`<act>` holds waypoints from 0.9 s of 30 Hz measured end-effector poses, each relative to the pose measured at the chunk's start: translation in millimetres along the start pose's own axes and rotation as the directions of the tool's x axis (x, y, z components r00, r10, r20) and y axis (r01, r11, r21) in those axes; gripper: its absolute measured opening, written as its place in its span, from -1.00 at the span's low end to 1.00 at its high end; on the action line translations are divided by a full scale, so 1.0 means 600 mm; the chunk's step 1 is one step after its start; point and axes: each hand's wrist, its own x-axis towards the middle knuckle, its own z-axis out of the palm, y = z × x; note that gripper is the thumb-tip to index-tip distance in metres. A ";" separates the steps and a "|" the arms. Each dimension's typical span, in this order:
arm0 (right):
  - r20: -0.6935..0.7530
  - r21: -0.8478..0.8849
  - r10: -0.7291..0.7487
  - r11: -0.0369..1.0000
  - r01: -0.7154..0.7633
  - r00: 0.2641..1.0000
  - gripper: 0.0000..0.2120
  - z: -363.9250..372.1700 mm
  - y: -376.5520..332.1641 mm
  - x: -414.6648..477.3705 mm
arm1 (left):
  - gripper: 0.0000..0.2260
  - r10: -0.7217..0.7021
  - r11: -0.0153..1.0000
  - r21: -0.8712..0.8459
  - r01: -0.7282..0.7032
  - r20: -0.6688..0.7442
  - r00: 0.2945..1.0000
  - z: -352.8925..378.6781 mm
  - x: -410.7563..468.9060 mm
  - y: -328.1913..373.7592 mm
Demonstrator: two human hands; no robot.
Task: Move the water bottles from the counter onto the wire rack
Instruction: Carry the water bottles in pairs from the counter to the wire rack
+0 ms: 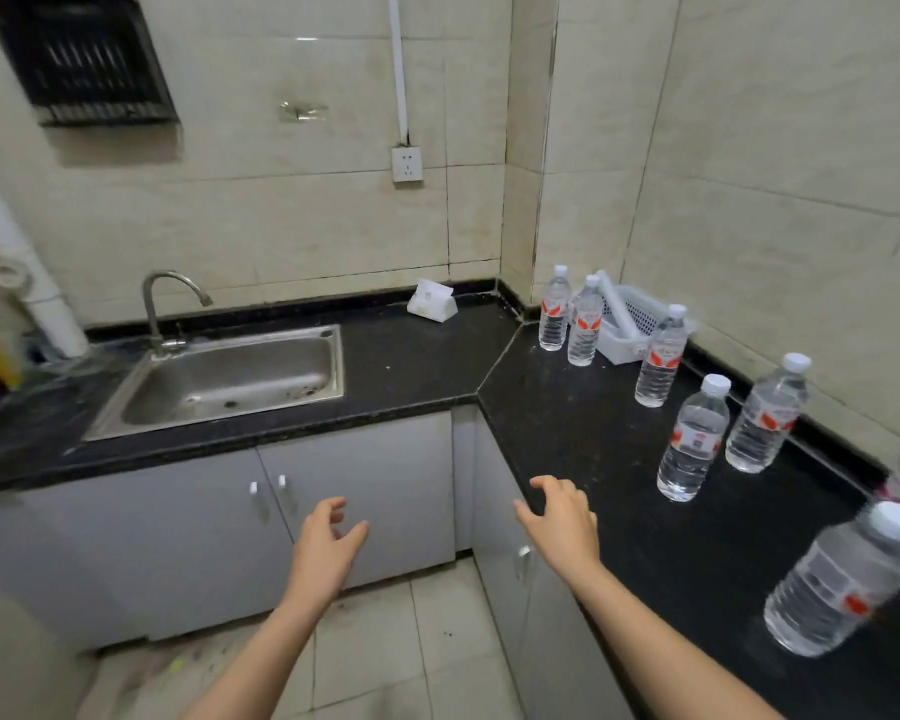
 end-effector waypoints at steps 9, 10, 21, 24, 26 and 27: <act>0.028 -0.046 0.078 0.996 -0.077 0.997 -0.59 0.089 -0.033 0.232 | -0.62 -0.082 0.994 -0.068 0.085 0.051 0.995 0.060 0.276 -0.024; 0.011 -0.046 0.100 0.994 -0.099 0.995 -0.59 0.094 -0.037 0.262 | -0.62 -0.073 0.994 -0.073 0.078 0.069 0.995 0.071 0.316 -0.020; -0.115 0.051 0.452 0.892 -0.449 0.885 -0.59 0.128 -0.067 0.469 | -0.61 0.034 0.999 -0.021 -0.029 0.361 0.932 0.187 0.640 0.085; -0.114 0.064 0.518 0.856 -0.514 0.848 -0.58 0.133 -0.043 0.482 | -0.62 0.020 1.000 -0.016 -0.014 0.467 0.884 0.246 0.643 0.083; -0.132 0.089 0.554 0.832 -0.547 0.822 -0.58 0.127 -0.022 0.497 | -0.64 0.020 1.000 -0.005 -0.021 0.548 0.837 0.284 0.633 0.082; -0.143 0.105 0.569 0.822 -0.559 0.810 -0.58 0.122 -0.010 0.506 | -0.64 0.028 0.999 0.007 -0.039 0.582 0.813 0.302 0.629 0.086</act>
